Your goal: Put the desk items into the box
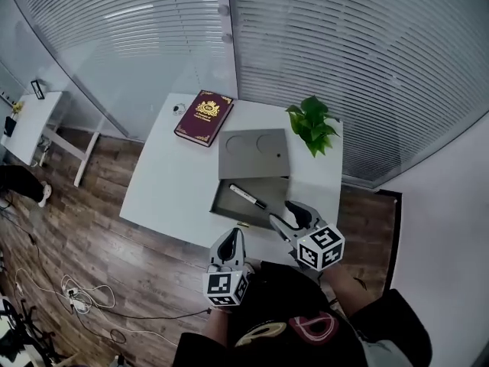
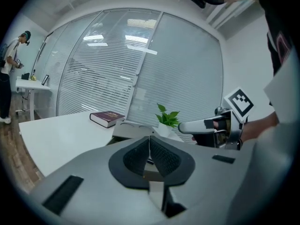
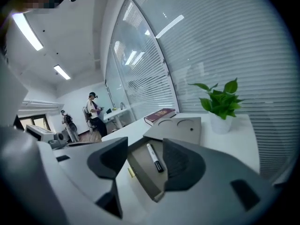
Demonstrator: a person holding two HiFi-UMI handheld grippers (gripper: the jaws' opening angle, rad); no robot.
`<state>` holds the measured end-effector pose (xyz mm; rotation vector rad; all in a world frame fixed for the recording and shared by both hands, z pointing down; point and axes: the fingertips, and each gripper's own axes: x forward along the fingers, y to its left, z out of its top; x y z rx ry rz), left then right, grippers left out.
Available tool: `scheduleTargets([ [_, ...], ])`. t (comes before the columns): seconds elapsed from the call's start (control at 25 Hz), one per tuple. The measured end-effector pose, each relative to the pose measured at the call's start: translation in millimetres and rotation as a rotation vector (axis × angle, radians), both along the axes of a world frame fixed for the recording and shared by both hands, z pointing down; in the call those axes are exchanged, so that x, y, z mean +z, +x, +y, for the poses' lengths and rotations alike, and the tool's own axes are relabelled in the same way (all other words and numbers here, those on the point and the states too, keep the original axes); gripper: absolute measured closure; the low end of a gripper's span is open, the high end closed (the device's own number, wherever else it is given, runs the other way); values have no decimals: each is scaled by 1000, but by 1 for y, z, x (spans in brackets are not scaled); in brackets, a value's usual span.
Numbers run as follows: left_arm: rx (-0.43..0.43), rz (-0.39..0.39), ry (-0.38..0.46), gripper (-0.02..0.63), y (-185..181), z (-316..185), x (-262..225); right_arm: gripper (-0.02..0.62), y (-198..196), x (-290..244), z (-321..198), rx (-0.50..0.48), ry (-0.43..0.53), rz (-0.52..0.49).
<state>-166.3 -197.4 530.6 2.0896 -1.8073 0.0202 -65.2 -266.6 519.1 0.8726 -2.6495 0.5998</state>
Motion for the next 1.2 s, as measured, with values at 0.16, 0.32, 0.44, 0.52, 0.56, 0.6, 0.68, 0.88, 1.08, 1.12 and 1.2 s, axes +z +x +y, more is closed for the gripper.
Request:
scheduleTargets([
  [0.16,32,4,-1,586,11,-2,0,362,20,1,10,51,38,23],
  [0.32,63,1,-10,586,19,-2,3,365,34,3,17,90,65,1],
  [0.44,92,-4,-15,586,27,-2,7,398,45,9,24,130,76,7],
  [0.52,114,-8,-25,586,32,-2,11,429,52,13,29,148,83,15],
  [0.56,121,-8,-29,585,34,-1,12,448,55,15,32,154,84,18],
  [0.6,127,-8,-31,584,36,-1,13,461,57,16,34,161,85,23],
  [0.68,142,-6,-34,586,40,0,13,495,61,19,37,178,93,41],
  [0.88,165,-2,-29,586,45,0,11,578,67,18,38,225,113,48],
  [1.08,170,2,-27,586,46,1,10,584,69,17,40,245,127,50],
  [1.12,170,1,-25,585,45,1,11,584,68,18,40,246,129,54],
  [1.2,170,0,-22,586,45,2,11,584,68,18,40,249,131,58],
])
